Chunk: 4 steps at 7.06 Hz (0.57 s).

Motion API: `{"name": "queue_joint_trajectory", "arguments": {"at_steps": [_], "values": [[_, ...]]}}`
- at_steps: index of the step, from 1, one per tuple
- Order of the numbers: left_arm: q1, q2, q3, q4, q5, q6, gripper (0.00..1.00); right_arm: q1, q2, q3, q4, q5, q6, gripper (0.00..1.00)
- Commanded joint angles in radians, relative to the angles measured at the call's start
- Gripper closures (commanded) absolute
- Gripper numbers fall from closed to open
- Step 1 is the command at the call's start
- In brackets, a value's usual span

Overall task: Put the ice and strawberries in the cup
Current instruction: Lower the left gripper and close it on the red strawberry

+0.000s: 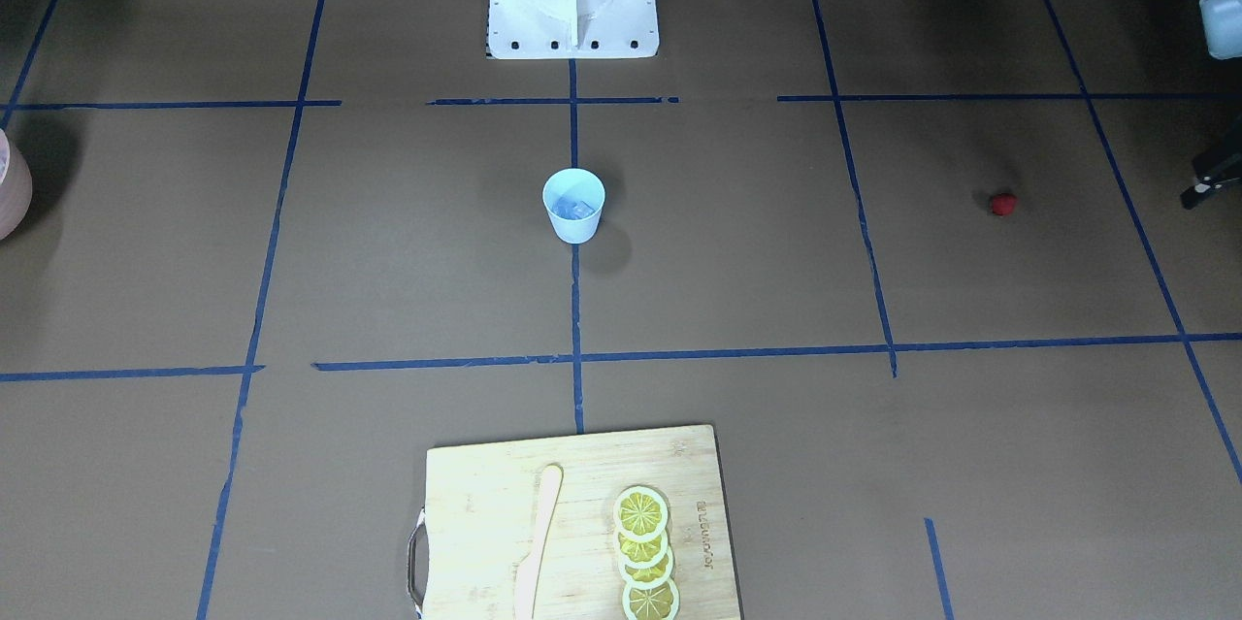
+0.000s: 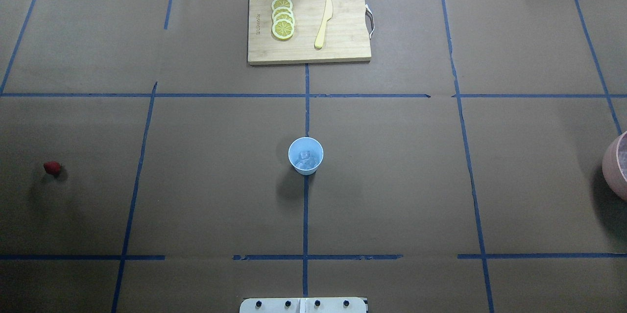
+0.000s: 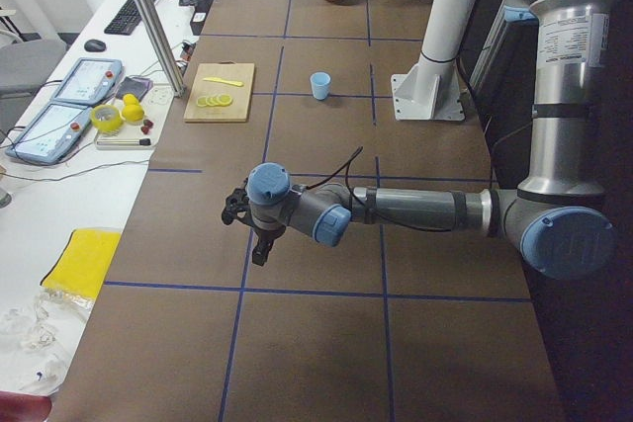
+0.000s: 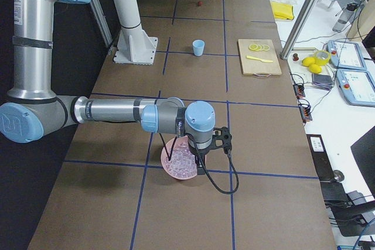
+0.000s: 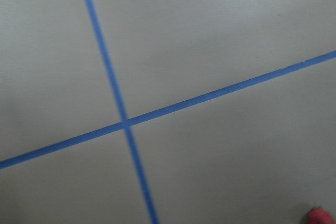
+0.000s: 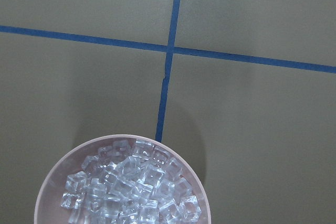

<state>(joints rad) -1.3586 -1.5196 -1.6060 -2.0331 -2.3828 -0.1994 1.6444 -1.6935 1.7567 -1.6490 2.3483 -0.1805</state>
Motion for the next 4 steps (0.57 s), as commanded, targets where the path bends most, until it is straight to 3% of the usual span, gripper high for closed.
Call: {"name": "queue_joint_trajectory", "arguments": {"at_steps": [1, 3, 4], "values": [[0.164, 0.057, -0.04, -0.16, 0.115, -0.281, 0.0, 0.0, 0.0, 0.001, 0.0, 0.0, 0.0, 0.0], [0.33, 0.084, -0.069, -0.21, 0.261, -0.463, 0.0, 0.0, -0.002, 0.004, 0.0, 0.0, 0.0, 0.0], [0.381, 0.091, -0.072, -0.246, 0.29, -0.513, 0.0, 0.0, -0.008, 0.004, 0.0, 0.0, 0.0, 0.0]]}}
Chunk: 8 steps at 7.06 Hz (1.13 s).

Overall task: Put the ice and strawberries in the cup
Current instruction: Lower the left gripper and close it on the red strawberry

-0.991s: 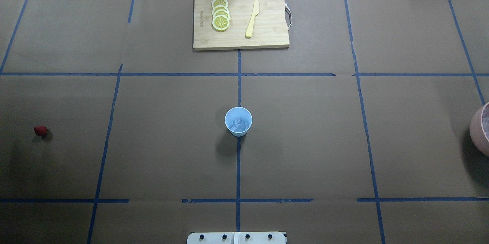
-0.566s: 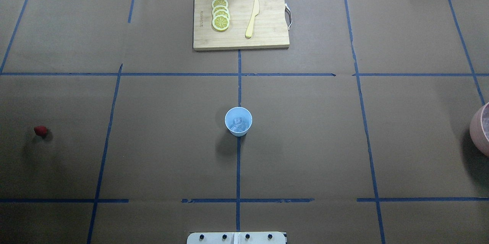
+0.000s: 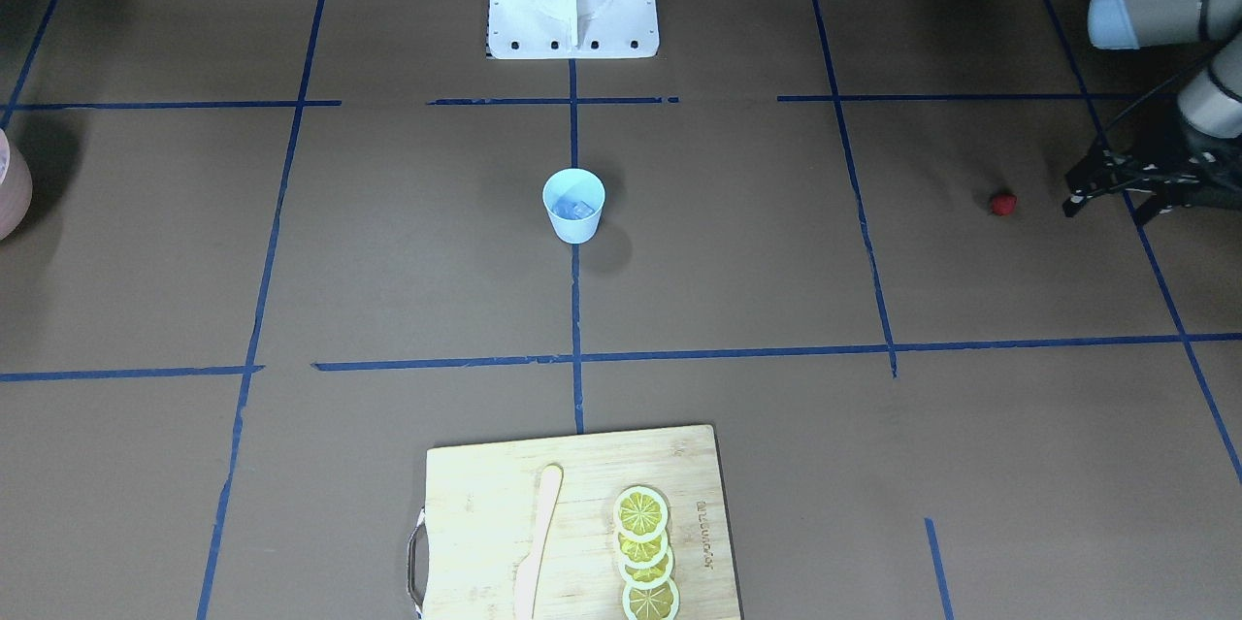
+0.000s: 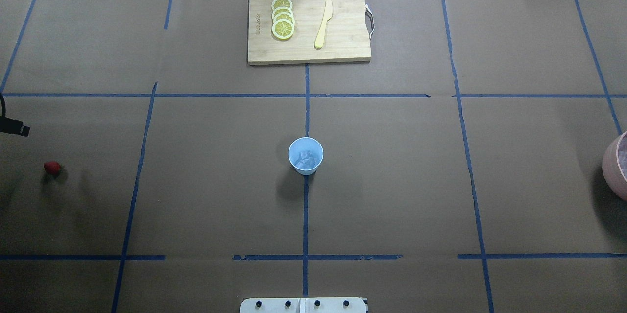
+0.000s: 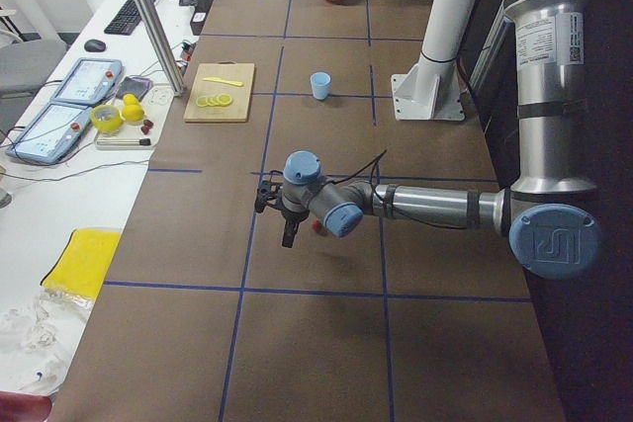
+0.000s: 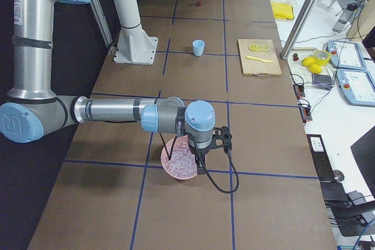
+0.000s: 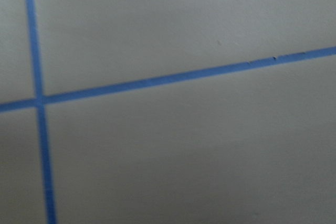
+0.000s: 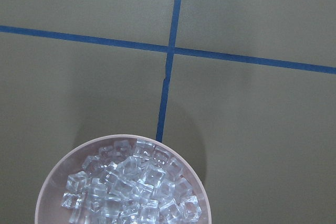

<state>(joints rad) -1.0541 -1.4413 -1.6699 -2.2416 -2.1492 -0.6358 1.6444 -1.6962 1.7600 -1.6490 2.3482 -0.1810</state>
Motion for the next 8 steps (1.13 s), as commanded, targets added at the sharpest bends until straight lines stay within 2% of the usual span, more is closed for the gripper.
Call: {"name": "queue_joint_trajectory", "arguments": {"at_steps": [1, 3, 7, 8], "values": [[0.112, 0.025, -0.008, -0.073, 0.057, -0.112, 0.0, 0.0, -0.005, 0.001, 0.0, 0.0, 0.0, 0.0], [0.164, 0.025, -0.007, -0.107, 0.064, -0.179, 0.0, 0.0, -0.005, 0.001, 0.0, 0.0, 0.0, 0.0], [0.21, 0.024, 0.004, -0.107, 0.088, -0.182, 0.0, 0.0, -0.003, 0.001, 0.0, -0.001, 0.0, 0.0], [0.212, 0.024, 0.004, -0.105, 0.088, -0.182, 0.07, 0.0, -0.003, 0.001, 0.0, 0.0, 0.0, 0.0]]}}
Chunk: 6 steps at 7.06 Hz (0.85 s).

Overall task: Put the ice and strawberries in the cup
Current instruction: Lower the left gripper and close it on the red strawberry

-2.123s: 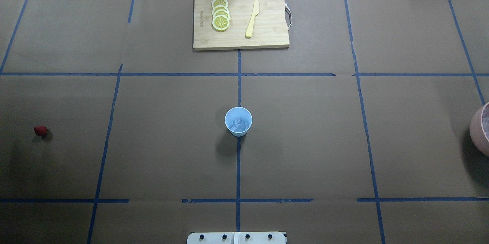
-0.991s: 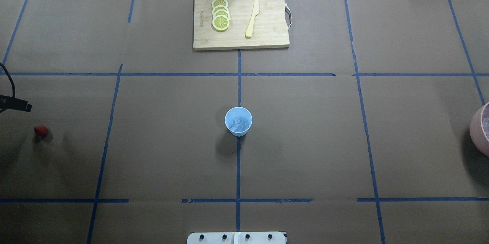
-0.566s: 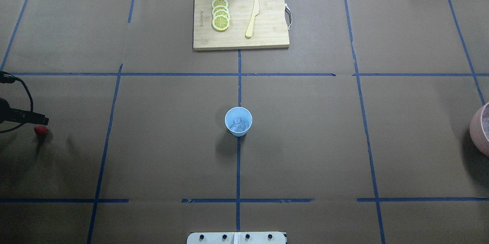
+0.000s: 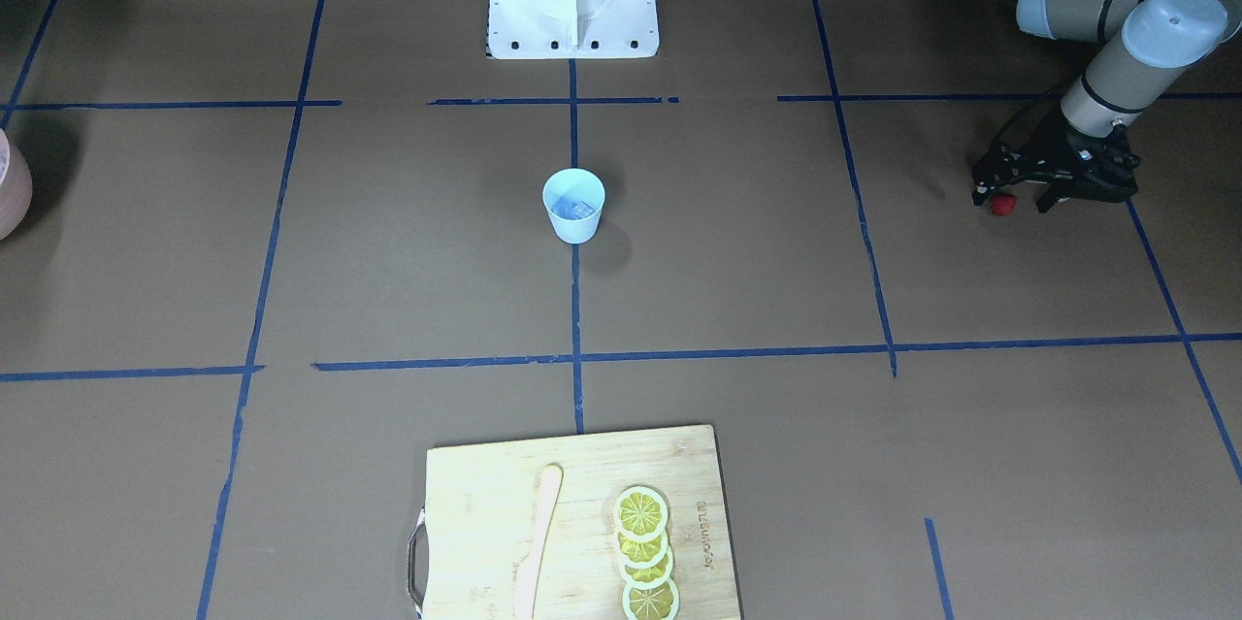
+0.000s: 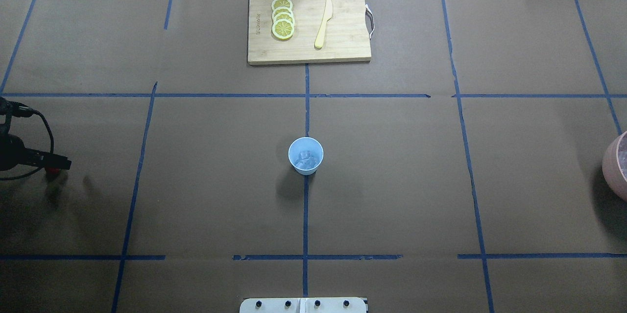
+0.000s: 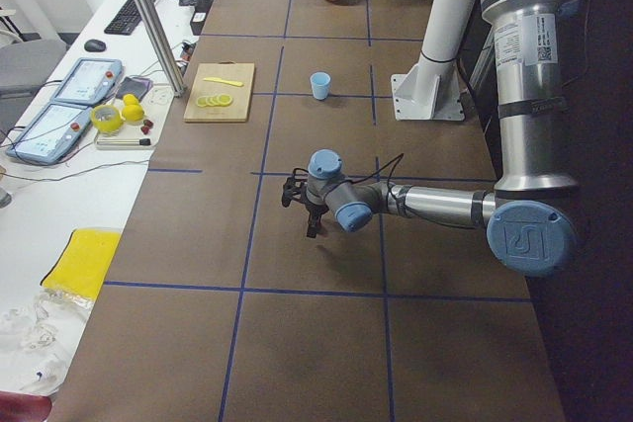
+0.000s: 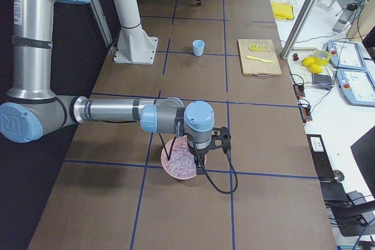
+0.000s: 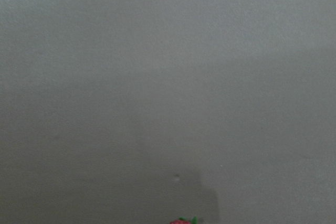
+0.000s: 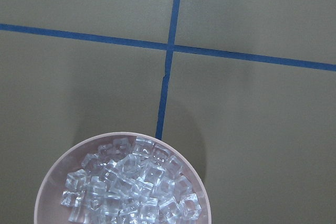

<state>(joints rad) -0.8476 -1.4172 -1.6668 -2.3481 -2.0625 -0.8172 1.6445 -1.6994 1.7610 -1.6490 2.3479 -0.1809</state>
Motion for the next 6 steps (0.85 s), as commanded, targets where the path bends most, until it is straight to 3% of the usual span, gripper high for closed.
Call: {"name": "queue_joint_trajectory", "arguments": {"at_steps": [1, 2, 3, 6], "values": [[0.005, 0.001, 0.002, 0.003, -0.001, -0.003, 0.5, 0.0, 0.0, 0.0, 0.0, -0.001, 0.0, 0.0], [0.005, 0.001, 0.002, 0.003, -0.001, -0.002, 0.83, 0.0, 0.0, 0.0, 0.0, -0.001, 0.0, 0.0], [0.005, 0.003, 0.002, 0.004, -0.001, 0.001, 0.93, 0.0, 0.0, 0.0, 0.0, -0.001, 0.0, 0.0], [-0.007, 0.004, -0.03, 0.012, -0.025, 0.007, 1.0, 0.0, 0.0, 0.003, 0.0, 0.001, 0.0, 0.0]]}}
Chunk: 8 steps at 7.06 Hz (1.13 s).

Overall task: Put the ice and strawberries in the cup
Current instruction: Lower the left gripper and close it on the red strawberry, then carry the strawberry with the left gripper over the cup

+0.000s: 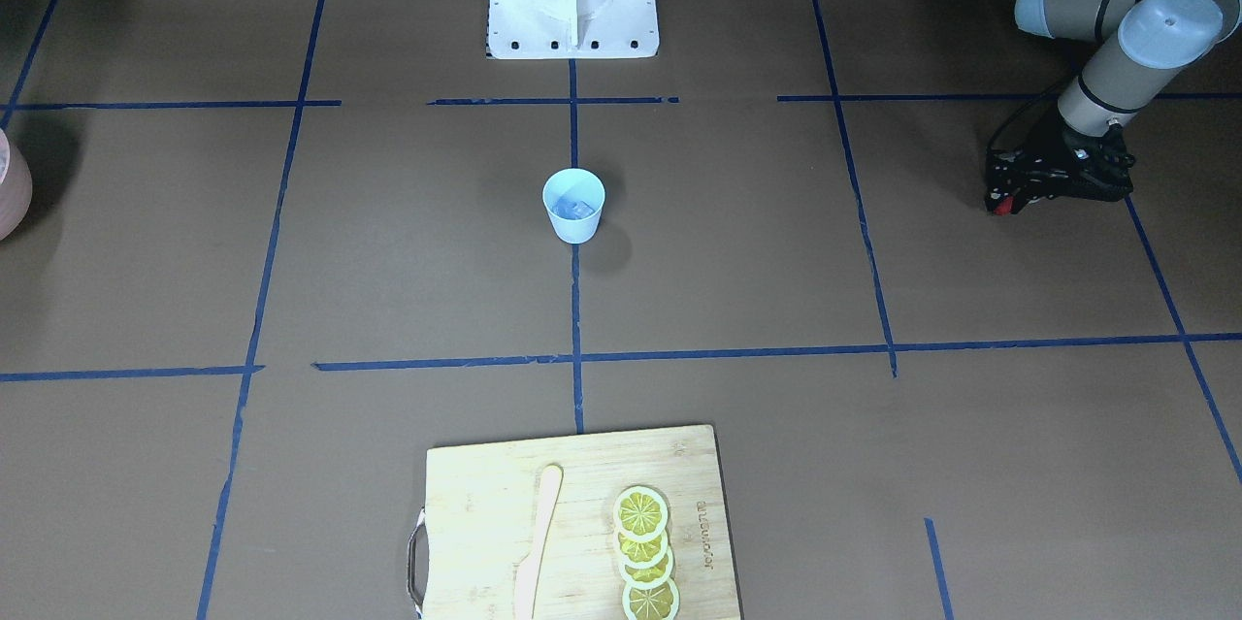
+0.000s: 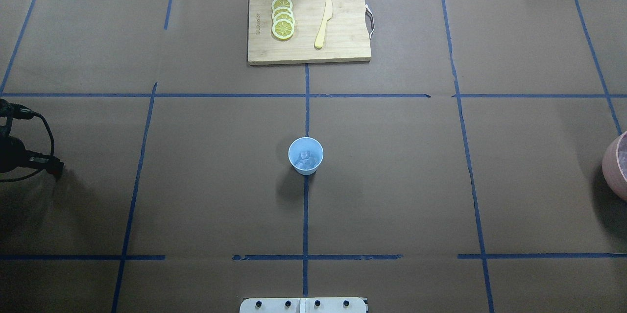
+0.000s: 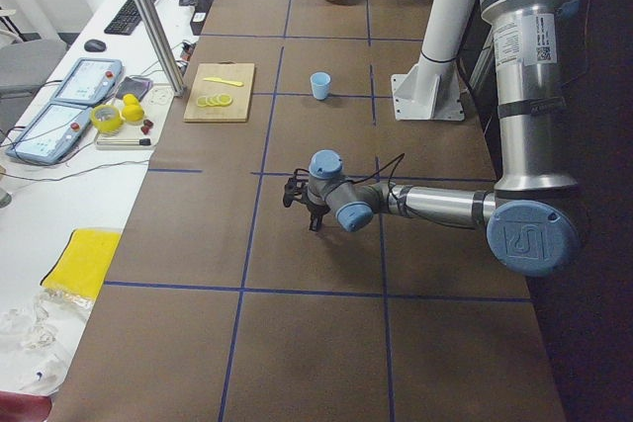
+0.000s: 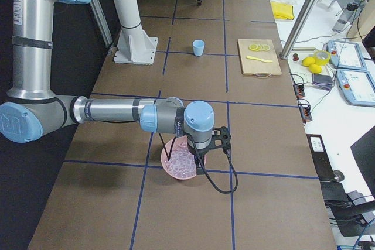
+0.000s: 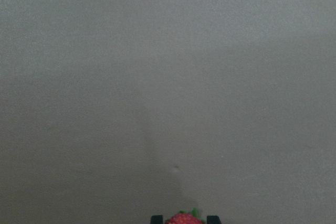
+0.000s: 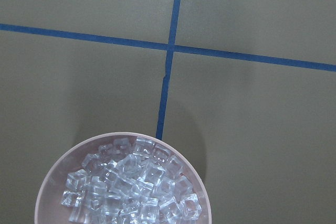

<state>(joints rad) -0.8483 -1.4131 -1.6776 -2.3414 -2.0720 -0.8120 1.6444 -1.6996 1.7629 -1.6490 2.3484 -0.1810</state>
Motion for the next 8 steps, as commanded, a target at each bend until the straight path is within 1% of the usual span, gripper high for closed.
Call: {"name": "queue_joint_trajectory", "arguments": {"at_steps": [1, 2, 4, 5, 6, 8], "values": [[-0.032, -0.007, -0.043, 0.048, -0.064, 0.004, 1.0, 0.0, 0.0, 0.006, 0.0, 0.0, 0.002, 0.0], [-0.076, -0.01, -0.119, 0.153, -0.091, 0.011, 1.0, 0.0, -0.002, 0.009, 0.0, 0.0, 0.002, 0.0], [-0.08, -0.033, -0.335, 0.448, -0.091, 0.013, 1.0, 0.0, -0.002, 0.009, 0.0, 0.0, 0.002, 0.0], [-0.08, -0.087, -0.415, 0.587, -0.092, 0.014, 1.0, 0.0, -0.002, 0.009, 0.0, 0.0, 0.002, 0.0], [-0.078, -0.18, -0.453, 0.717, -0.092, 0.013, 1.0, 0.0, -0.002, 0.009, 0.0, 0.0, 0.0, 0.0], [-0.042, -0.445, -0.433, 0.973, -0.086, 0.011, 1.0, 0.0, -0.003, 0.009, 0.0, 0.0, 0.002, 0.0]]}}
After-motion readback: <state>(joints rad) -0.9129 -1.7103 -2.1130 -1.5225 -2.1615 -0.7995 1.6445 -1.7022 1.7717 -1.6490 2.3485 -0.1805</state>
